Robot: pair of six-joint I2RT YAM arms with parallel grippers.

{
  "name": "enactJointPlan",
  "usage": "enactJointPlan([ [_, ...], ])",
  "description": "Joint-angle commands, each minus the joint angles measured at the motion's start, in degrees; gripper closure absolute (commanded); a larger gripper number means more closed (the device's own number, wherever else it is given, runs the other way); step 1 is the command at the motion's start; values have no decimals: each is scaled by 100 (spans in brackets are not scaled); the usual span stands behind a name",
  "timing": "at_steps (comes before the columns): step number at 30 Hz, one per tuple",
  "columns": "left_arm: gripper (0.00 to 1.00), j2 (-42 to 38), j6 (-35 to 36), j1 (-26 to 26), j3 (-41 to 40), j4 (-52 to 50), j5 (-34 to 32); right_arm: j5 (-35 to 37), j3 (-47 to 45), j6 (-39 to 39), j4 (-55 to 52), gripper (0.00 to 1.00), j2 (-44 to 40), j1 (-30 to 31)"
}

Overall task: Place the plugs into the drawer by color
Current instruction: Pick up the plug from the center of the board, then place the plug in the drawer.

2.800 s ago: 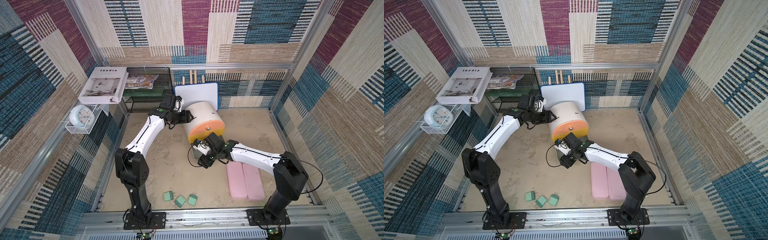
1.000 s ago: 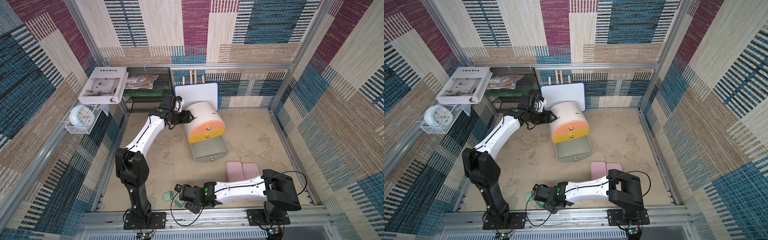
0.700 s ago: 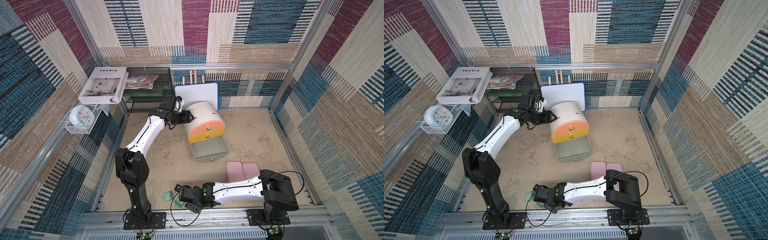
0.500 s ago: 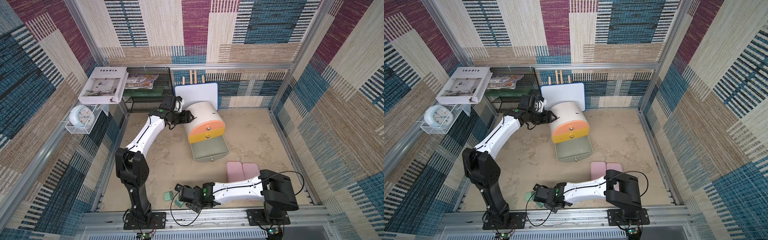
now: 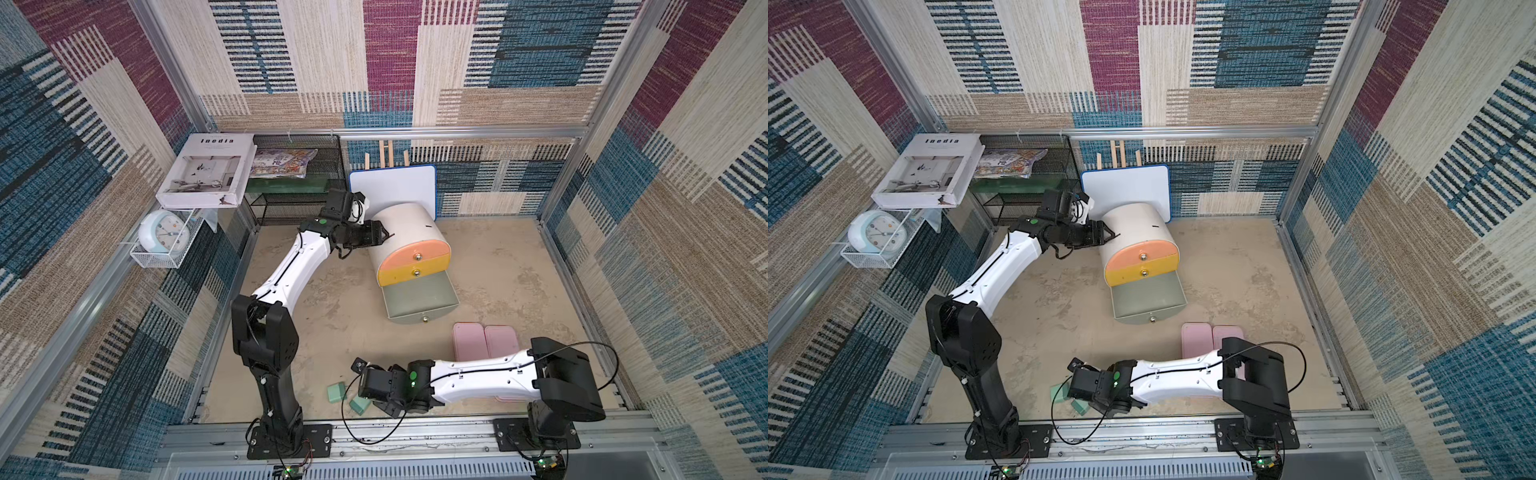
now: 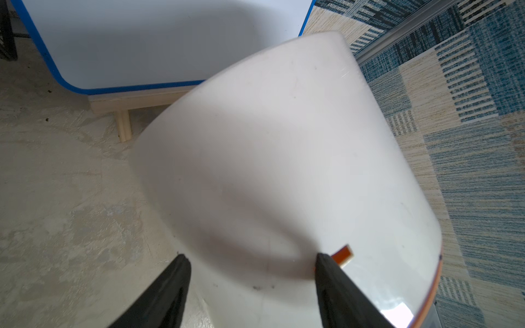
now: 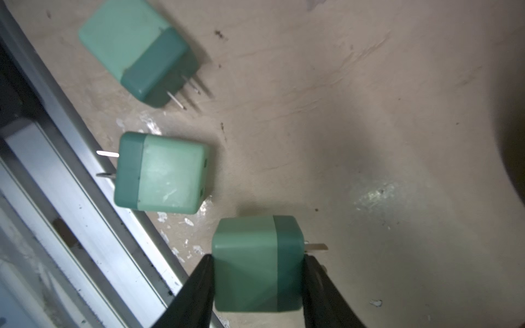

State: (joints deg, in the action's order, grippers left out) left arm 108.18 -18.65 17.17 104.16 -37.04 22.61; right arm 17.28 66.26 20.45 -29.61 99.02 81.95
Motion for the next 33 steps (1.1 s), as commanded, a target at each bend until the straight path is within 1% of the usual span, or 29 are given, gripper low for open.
enactJointPlan([
  [1, 27, 98, 73, 15, -27, -519, -295, -51, -17, 167, 95, 56, -459, -328],
  [3, 27, 106, 65, 15, -19, -518, -292, -171, -118, 205, 267, 56, -840, -656],
  [7, 27, 107, 37, 15, -18, -498, -251, -675, -209, 179, 561, 56, -1357, -1612],
  [10, 27, 85, 54, 15, -27, -499, -265, -912, -186, 212, 784, 56, -1497, -2254],
  [15, 27, 63, 46, 14, -20, -503, -245, -1152, -49, 327, 1050, 56, -1325, -2894],
  [19, 27, 46, 55, 15, -26, -506, -235, -1262, 83, 337, 1171, 56, -996, -3103],
  [27, 27, 28, 46, 15, -45, -500, -233, -1382, 212, 294, 1477, 55, -533, -3236],
  [33, 27, 28, 55, 15, -54, -502, -253, -1548, 155, 284, 1640, 55, -348, -3342],
])
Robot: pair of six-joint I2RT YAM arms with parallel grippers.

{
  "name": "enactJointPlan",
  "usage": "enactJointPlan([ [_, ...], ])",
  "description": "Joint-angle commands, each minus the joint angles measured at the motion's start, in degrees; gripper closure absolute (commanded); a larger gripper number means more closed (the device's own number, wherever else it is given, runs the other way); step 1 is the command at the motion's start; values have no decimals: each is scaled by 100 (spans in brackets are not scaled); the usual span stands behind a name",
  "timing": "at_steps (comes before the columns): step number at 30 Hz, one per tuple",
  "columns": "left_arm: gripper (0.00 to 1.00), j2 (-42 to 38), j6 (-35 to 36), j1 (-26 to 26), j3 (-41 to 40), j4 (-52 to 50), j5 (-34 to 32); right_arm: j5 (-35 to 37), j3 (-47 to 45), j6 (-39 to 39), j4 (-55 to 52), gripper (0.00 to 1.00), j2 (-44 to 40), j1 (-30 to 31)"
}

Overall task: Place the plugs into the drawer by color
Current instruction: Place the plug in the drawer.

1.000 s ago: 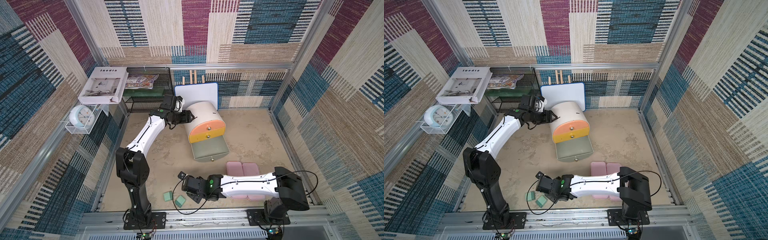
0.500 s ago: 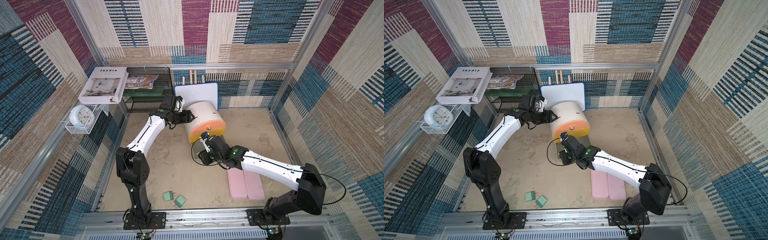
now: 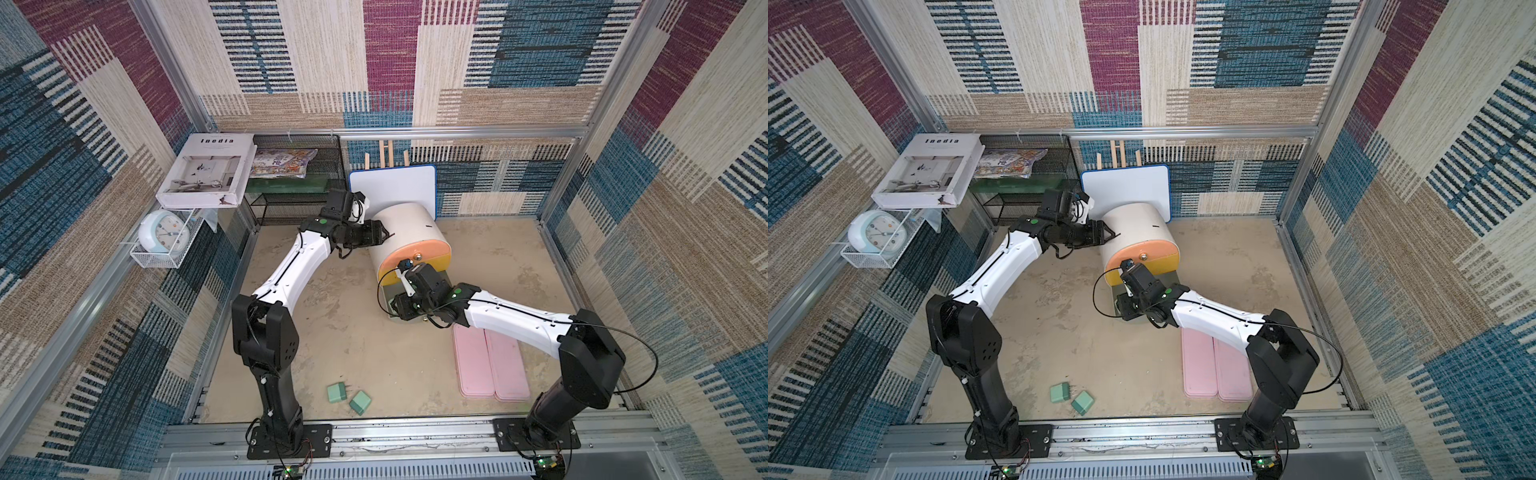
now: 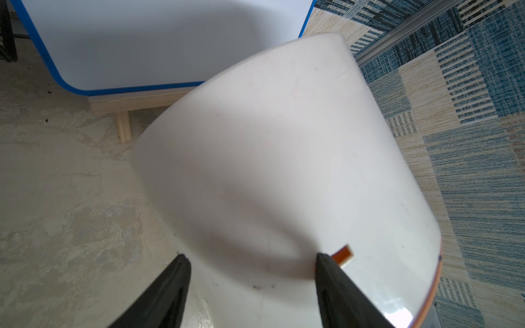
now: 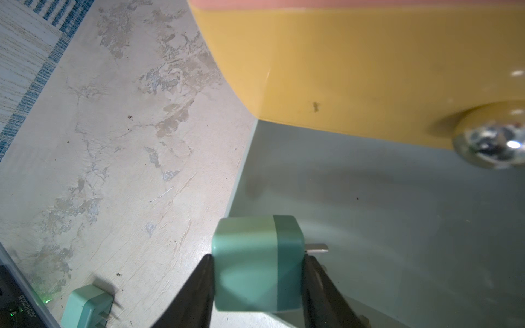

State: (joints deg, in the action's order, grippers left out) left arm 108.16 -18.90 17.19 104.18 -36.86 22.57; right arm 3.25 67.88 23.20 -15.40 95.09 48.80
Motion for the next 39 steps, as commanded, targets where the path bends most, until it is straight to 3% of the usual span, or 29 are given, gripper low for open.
enactJointPlan([
  [1, 27, 30, 79, 12, -56, -521, -253, -189, -3, -1, 238, 55, 71, -32],
  [13, 27, 47, 80, 12, -47, -511, -288, -454, -121, -182, 266, 46, 247, -116],
  [21, 27, 47, 123, -5, -39, -538, -353, -501, 84, -625, -124, 25, 14, -212],
  [27, 27, 39, 116, -14, -30, -528, -332, -965, 100, -1221, -367, 21, -595, -161],
  [32, 27, 37, 115, -20, -29, -524, -331, -263, -563, -1684, 110, 23, -852, 1115],
  [35, 27, 30, 106, -22, -38, -527, -341, 142, -661, -1813, 300, 25, -540, 1968],
  [39, 27, 30, 121, -19, -47, -535, -349, 421, -499, -1838, 305, 26, -39, 2661],
])
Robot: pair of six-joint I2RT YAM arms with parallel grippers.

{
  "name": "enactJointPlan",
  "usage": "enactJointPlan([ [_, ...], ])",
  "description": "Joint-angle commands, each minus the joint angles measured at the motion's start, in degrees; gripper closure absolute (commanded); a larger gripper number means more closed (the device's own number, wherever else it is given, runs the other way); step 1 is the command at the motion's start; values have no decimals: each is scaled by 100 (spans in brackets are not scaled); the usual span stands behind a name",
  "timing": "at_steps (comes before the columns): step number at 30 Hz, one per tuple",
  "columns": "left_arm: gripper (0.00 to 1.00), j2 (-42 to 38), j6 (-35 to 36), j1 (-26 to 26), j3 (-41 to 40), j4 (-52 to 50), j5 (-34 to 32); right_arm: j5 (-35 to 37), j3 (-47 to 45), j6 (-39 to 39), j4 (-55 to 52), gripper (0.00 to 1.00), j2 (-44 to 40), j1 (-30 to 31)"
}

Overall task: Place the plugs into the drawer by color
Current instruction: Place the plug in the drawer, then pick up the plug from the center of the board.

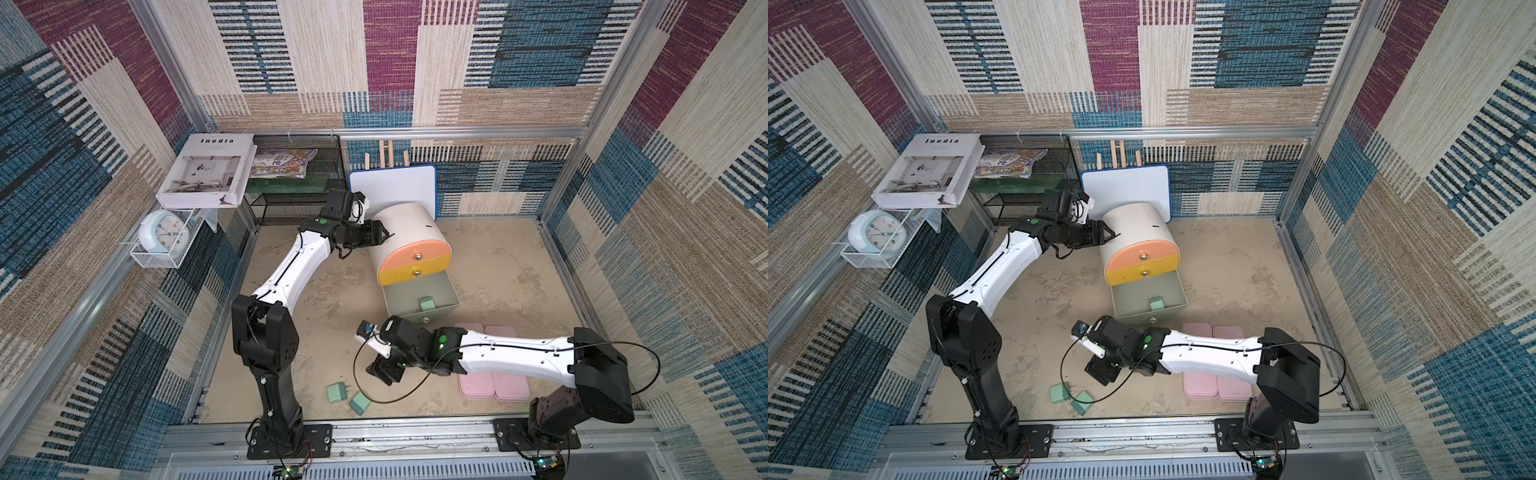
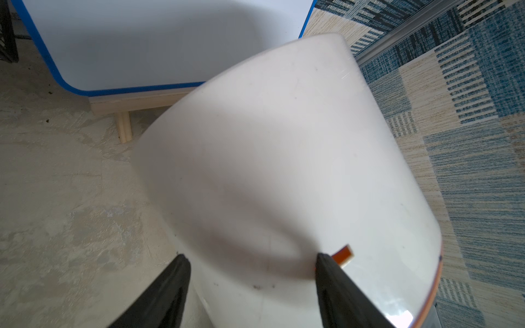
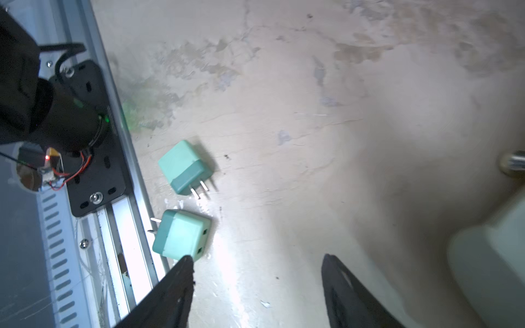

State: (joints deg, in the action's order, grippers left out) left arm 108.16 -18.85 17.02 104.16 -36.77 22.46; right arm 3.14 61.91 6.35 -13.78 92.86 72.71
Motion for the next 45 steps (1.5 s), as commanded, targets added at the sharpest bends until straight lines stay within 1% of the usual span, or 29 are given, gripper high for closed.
enactJointPlan([
  [1, 27, 30, 119, -1, -53, -546, -339, 421, 127, -114, 122, 26, 278, 378],
  [6, 27, 30, 119, 1, -54, -543, -330, 177, 90, 144, 309, 24, 518, 700],
  [10, 27, 37, 119, -2, -45, -540, -325, 204, 340, 282, 229, 23, 891, 851],
  [14, 27, 56, 119, -2, -45, -542, -297, 190, 361, 345, 250, 21, 952, 850],
  [21, 27, 73, 119, 2, -44, -551, -286, 204, 749, 433, -231, 21, 1392, 846],
  [27, 27, 83, 119, 2, -35, -548, -277, 137, 766, 525, -281, 21, 1411, 842],
  [32, 27, 74, 119, 3, -45, -549, -277, 62, 1004, 445, -542, 20, 1630, 842],
  [38, 27, 56, 121, 4, -62, -548, -283, 21, 1102, 411, -617, 21, 1748, 842],
  [45, 27, 72, 119, 4, -62, -550, -286, 12, 1104, 441, -608, 26, 1840, 799],
])
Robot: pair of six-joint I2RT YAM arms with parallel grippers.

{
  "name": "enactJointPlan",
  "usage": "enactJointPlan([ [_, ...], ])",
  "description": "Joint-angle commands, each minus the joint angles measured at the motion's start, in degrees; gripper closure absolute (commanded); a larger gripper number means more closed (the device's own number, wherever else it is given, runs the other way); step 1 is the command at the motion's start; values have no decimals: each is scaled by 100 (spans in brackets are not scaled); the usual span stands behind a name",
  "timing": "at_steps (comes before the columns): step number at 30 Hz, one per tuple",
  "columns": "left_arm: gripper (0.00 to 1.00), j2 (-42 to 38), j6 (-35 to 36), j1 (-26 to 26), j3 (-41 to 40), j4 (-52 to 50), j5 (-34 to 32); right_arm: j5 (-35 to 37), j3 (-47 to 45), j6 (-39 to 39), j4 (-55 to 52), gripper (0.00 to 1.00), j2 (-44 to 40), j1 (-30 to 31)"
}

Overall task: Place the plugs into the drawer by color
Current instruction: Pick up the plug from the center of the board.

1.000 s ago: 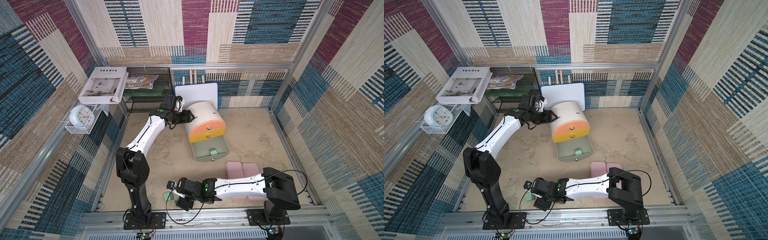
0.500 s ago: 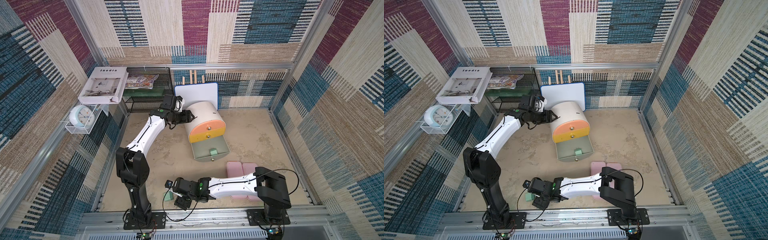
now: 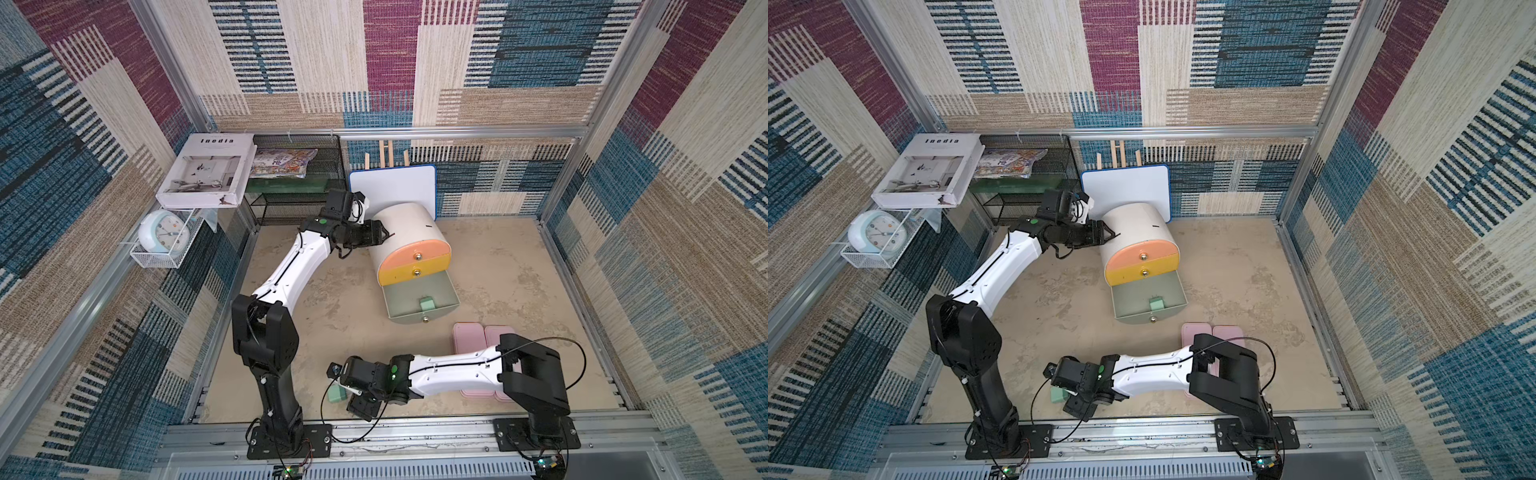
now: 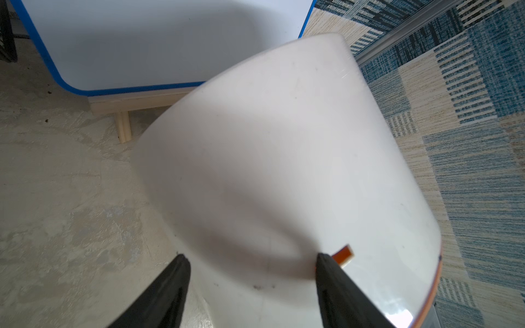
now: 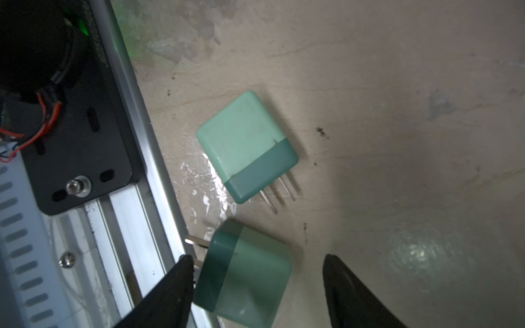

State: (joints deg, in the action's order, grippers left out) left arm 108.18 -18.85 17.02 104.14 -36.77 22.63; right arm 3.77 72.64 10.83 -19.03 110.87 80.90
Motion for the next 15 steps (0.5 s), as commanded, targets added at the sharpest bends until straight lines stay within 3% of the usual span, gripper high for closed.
enactJointPlan([
  [1, 27, 72, 119, 4, -52, -545, -303, -60, 31, -8, -84, 26, 49, -32],
  [5, 27, 80, 120, 4, -51, -547, -312, -69, 0, 10, -68, 27, 83, -71],
  [10, 27, 89, 119, 4, -51, -544, -312, -56, -46, 53, -36, 39, 49, -108],
  [15, 27, 98, 119, -1, -43, -545, -321, -77, -92, 118, -22, 43, 14, -150],
])
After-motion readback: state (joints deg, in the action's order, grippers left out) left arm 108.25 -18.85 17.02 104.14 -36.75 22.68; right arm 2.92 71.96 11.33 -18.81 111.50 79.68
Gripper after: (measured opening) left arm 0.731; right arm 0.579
